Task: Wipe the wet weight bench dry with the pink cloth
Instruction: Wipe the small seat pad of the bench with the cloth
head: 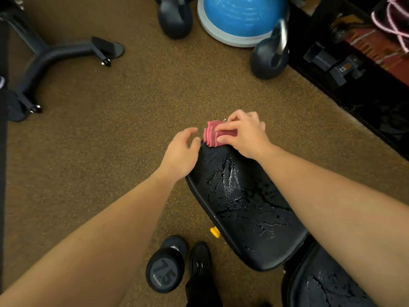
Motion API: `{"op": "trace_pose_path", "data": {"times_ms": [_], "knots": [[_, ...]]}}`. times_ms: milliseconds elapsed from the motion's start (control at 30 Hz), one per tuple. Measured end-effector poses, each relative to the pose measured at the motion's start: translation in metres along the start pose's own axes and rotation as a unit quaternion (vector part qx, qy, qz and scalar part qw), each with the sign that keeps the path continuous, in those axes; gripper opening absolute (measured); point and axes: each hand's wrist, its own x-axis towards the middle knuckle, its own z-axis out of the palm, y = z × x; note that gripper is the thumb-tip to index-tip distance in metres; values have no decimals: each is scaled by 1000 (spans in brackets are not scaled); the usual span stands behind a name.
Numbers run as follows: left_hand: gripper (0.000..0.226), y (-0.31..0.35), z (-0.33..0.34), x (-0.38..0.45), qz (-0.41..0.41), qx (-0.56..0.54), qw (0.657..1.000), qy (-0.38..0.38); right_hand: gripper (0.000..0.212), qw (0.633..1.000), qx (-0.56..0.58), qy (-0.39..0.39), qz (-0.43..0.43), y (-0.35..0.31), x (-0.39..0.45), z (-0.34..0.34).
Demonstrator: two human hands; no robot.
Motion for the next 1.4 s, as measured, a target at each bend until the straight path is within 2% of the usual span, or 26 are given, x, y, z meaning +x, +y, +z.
{"op": "trace_pose_path", "data": {"times_ms": [67, 133, 200, 300, 433, 533, 633, 700, 833, 1033, 1200, 1400], "knots": [[40, 10, -4, 8, 40, -3, 999, 1, 33, 998, 53, -13, -11, -5, 5, -1], [41, 21, -6, 17, 72, 3, 997, -21, 55, 992, 125, -26, 5, -1, 5, -10], [42, 33, -4, 26, 100, 34, 993, -43, 66, 985, 164, -38, 25, 11, 0, -19], [45, 52, 8, 43, 116, 81, 986, -87, 67, 979, 195, -34, 48, 23, -7, -25], [56, 62, 30, 62, 106, 168, 958, -208, 66, 971, 232, -32, 53, 28, -8, -30], [50, 55, 33, 64, 124, 210, 941, -236, 62, 975, 205, -9, 87, 41, -21, -33], [48, 44, 29, 59, 140, 209, 943, -218, 57, 982, 101, -90, 131, 55, -43, -24], [49, 38, 26, 54, 133, 200, 952, -190, 55, 978, 75, -127, 147, 62, -55, -16], [51, 28, 20, 36, 84, 153, 973, -148, 47, 979, 76, -101, 158, 72, -69, -18], [48, 5, 17, -1, 44, 83, 993, -68, 54, 970, 64, -129, 194, 83, -97, -25], [52, -12, 26, -19, 10, 58, 998, -19, 54, 975, 24, -112, 189, 84, -111, -23], [48, -21, 41, -48, 30, 2, 997, 64, 54, 977, -5, -99, 190, 92, -128, -21]]}}
